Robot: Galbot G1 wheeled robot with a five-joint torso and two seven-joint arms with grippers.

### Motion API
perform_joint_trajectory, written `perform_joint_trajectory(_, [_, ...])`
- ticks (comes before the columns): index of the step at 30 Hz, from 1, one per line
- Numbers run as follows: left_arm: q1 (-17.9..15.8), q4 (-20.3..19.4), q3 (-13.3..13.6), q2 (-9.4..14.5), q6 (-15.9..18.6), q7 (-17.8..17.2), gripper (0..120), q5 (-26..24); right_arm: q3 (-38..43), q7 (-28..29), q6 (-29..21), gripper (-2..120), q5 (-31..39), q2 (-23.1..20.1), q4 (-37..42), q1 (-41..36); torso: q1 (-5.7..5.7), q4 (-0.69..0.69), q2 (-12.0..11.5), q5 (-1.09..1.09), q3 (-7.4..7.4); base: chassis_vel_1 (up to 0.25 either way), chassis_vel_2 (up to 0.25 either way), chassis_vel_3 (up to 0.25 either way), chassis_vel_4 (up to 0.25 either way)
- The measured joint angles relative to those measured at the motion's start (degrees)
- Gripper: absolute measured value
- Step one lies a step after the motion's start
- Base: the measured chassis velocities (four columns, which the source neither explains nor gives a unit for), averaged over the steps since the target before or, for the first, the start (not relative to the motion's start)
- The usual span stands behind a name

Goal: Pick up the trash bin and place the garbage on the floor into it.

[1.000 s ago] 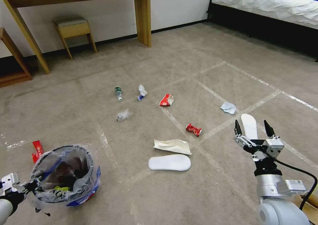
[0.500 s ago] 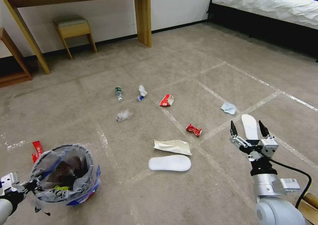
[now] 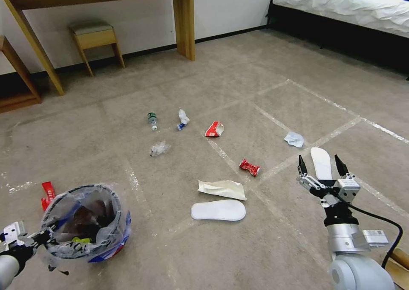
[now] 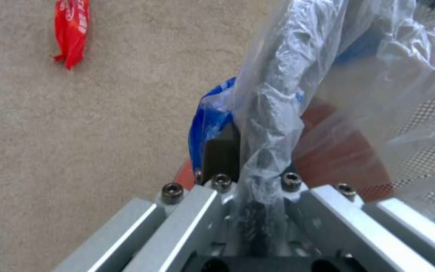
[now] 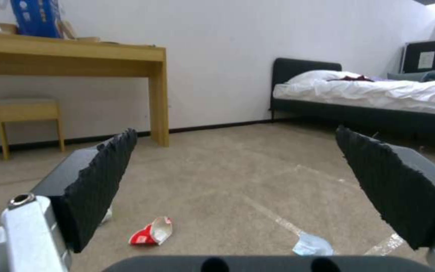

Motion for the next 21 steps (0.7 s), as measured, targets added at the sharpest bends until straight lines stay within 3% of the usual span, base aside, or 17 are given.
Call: perform_joint_trajectory(21, [0.35,-0.46,-0.38,-0.73,-0.02,-0.19,1,0.15,-0.43,-0.29,1.01,100,0.06,-0.52,-1.82,0.76,0.01,0.0,0.0,0.0,0.0,-0.008,0.01,0.007,-0.007])
